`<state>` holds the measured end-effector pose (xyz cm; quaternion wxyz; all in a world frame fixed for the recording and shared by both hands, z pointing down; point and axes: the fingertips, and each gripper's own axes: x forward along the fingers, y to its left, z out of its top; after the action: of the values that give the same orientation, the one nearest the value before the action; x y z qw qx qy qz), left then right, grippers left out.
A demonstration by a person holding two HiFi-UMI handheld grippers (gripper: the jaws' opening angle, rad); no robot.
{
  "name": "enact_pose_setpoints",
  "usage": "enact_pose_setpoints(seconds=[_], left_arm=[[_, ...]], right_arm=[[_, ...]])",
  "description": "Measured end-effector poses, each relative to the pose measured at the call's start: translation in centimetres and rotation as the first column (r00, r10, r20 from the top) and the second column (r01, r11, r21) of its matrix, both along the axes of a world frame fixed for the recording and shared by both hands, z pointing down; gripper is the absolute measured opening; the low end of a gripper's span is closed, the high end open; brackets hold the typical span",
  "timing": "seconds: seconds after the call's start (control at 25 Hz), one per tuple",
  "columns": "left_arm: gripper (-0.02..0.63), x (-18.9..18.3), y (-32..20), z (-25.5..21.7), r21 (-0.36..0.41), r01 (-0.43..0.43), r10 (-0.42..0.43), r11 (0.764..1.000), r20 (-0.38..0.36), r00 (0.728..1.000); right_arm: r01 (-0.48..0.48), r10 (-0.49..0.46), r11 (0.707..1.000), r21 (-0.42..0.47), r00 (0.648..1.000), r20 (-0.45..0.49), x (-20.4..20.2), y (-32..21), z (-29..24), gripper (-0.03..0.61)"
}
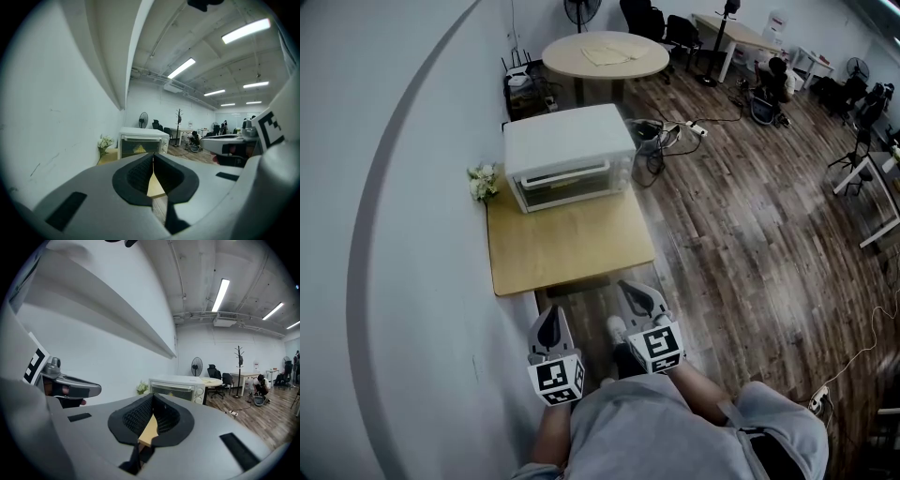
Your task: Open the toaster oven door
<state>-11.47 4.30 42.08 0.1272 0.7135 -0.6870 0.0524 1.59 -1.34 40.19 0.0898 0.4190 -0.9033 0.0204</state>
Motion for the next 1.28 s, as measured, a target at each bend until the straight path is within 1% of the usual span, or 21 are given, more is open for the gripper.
enact_pose_setpoints(seconds=[0.2, 0.48, 0.68, 0.76, 0.88, 0.92, 0.96, 1.0, 1.16, 1.28], left_arm=[[0.005, -0.2, -4.3, -0.5, 0.016, -0.016, 0.016, 1.000, 0.017, 1.000], [0.005, -0.6, -9.5, -0.3, 0.011, -0.010, 0.010, 1.000, 0.024, 1.000], [0.005, -1.3, -13.3, -0.5, 0.009, -0.013, 0.013, 1.000, 0.040, 0.999], [0.005, -1.3, -14.8, -0.4, 0.000, -0.024, 0.024, 1.000, 0.054, 0.998], [0.006, -1.3, -16.9, -0.3, -0.020, -0.056, 0.057, 0.998, 0.103, 0.993], [0.026, -1.4, -17.6, -0.3, -0.034, -0.069, 0.072, 0.997, 0.122, 0.990], [0.083, -1.5, -18.4, -0.2, -0.051, -0.081, 0.088, 0.995, 0.139, 0.986], [0.095, -1.6, -19.2, -0.1, -0.069, -0.092, 0.102, 0.993, 0.155, 0.983], [0.095, -2.6, -22.4, 0.7, -0.128, -0.118, 0.145, 0.985, 0.222, 0.964], [0.095, -3.3, -24.9, 1.2, -0.156, -0.138, 0.178, 0.978, 0.284, 0.942]], right_arm=[[-0.002, 0.002, 1.000, 0.010, 1.000, 0.001, -0.7, -4.4, -0.2, 0.000], [0.032, -0.032, 0.999, 0.002, 0.999, -0.016, -1.7, -9.6, 0.0, 0.000], [0.054, -0.053, 0.999, 0.007, 0.997, -0.049, -2.8, -13.4, 0.1, 0.002], [0.066, -0.066, 0.998, 0.008, 0.996, -0.058, -3.2, -14.9, 0.2, 0.021], [0.075, -0.072, 0.997, 0.026, 0.994, -0.086, -3.5, -17.4, 0.1, 0.044], [0.077, -0.074, 0.997, 0.030, 0.992, -0.099, -3.6, -18.3, 0.0, 0.051], [0.081, -0.077, 0.996, 0.029, 0.991, -0.111, -3.6, -19.2, 0.0, 0.057], [0.088, -0.084, 0.996, 0.024, 0.989, -0.124, -3.7, -20.0, 0.0, 0.066], [0.142, -0.138, 0.990, 0.005, 0.970, -0.202, -4.7, -22.7, 1.1, 0.079], [0.191, -0.187, 0.982, -0.010, 0.946, -0.266, -5.7, -24.6, 2.4, 0.092]])
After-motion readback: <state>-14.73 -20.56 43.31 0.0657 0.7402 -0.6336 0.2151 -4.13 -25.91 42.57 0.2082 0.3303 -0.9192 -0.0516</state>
